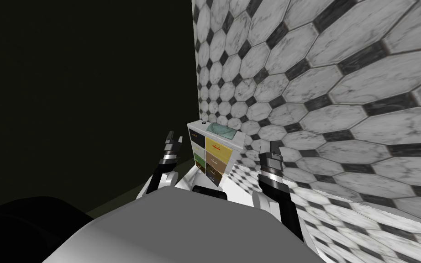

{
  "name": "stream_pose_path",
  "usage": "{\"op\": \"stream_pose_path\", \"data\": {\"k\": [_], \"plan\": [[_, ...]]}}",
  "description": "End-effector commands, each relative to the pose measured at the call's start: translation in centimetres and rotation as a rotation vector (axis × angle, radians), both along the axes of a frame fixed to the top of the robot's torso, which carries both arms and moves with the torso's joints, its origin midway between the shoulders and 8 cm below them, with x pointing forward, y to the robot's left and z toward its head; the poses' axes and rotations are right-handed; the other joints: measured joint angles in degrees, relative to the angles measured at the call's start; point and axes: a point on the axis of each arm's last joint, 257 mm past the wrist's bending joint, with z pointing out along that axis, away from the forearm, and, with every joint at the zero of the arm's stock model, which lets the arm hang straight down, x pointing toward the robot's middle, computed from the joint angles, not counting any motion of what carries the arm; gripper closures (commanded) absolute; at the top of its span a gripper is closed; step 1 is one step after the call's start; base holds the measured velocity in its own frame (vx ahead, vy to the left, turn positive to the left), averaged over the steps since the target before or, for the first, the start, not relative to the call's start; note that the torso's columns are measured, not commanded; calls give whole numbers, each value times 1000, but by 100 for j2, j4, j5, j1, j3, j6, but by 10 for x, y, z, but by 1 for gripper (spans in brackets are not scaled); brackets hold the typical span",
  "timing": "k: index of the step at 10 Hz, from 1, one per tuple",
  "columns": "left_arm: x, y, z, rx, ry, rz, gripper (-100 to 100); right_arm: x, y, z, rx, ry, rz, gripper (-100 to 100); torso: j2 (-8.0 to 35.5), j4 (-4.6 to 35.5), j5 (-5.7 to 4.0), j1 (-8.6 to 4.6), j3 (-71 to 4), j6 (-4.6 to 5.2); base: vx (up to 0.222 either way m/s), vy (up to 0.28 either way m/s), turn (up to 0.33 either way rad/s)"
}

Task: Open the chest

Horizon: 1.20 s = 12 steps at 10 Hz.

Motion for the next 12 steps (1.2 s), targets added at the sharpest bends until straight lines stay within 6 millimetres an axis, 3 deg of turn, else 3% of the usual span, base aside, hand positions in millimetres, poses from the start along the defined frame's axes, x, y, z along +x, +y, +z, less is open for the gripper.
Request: {"op": "stream_pose_path", "data": {"k": [1, 9, 10, 12], "plan": [[0, 0, 0, 0, 0, 0, 0, 0, 0, 0, 0, 0, 0, 0, 232, 235, 0, 0, -467, 0, 0, 0, 0], [0, 0, 0, 0, 0, 0, 0, 0, 0, 0, 0, 0, 0, 0, 3539, 3537, 0, 0, -7073, 0, 0, 0, 0], [3, -3, -4, 23, 11, -16, -100, 0, 0, 0, 0, 0, 0, 0, 3962, 3960, 0, 0, -7919, 0, 4, -6, -22], [8, -8, -12, 53, 33, -40, -100, 0, 0, 0, 0, 0, 0, 0, 4210, 4206, -1, -3, -8424, 0, -9, -18, -35]]}}
